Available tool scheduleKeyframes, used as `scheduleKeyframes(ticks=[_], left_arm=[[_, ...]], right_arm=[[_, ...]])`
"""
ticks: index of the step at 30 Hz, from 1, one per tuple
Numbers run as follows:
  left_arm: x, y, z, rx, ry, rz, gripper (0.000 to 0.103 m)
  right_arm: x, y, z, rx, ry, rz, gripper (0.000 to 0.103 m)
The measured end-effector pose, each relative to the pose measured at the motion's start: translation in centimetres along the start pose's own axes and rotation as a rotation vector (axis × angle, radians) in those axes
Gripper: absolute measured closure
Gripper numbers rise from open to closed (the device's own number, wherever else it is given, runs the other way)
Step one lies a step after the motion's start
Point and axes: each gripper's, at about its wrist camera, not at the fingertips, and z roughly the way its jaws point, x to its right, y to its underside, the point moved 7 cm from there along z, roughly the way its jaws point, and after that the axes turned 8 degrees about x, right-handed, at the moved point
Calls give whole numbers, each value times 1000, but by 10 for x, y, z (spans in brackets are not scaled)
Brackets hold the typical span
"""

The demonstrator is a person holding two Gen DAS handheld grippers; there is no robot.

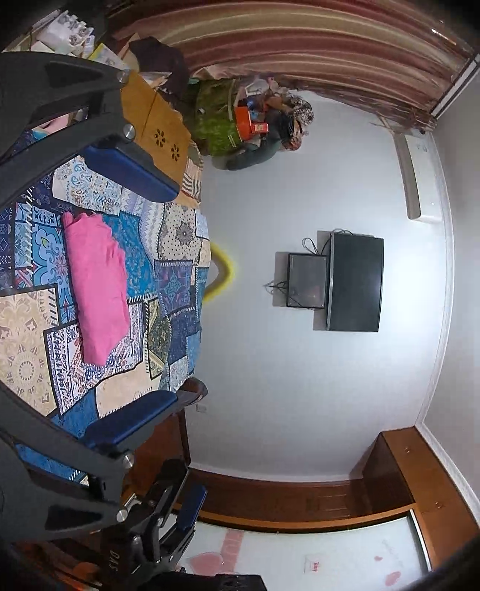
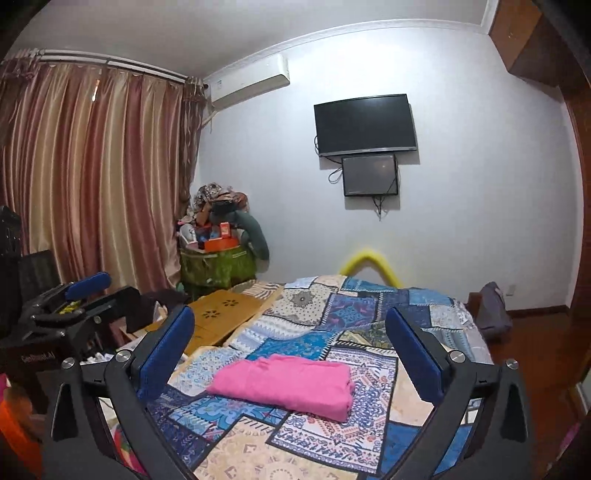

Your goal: Fold small clothes

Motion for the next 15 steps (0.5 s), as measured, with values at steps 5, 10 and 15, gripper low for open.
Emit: scheduleKeyframes(ticks=[5,10,15], left_arm=[[-2,2,1,-6,-1,-13,0],[-2,6,3,-10,-6,-10,0],[-1,9,4,-18,-2,-13,0]], right_arm=[[2,2,3,-3,-1,5,0],[1,6,-2,-9,2,5,0],[0,8,-3,-17,4,0,0]])
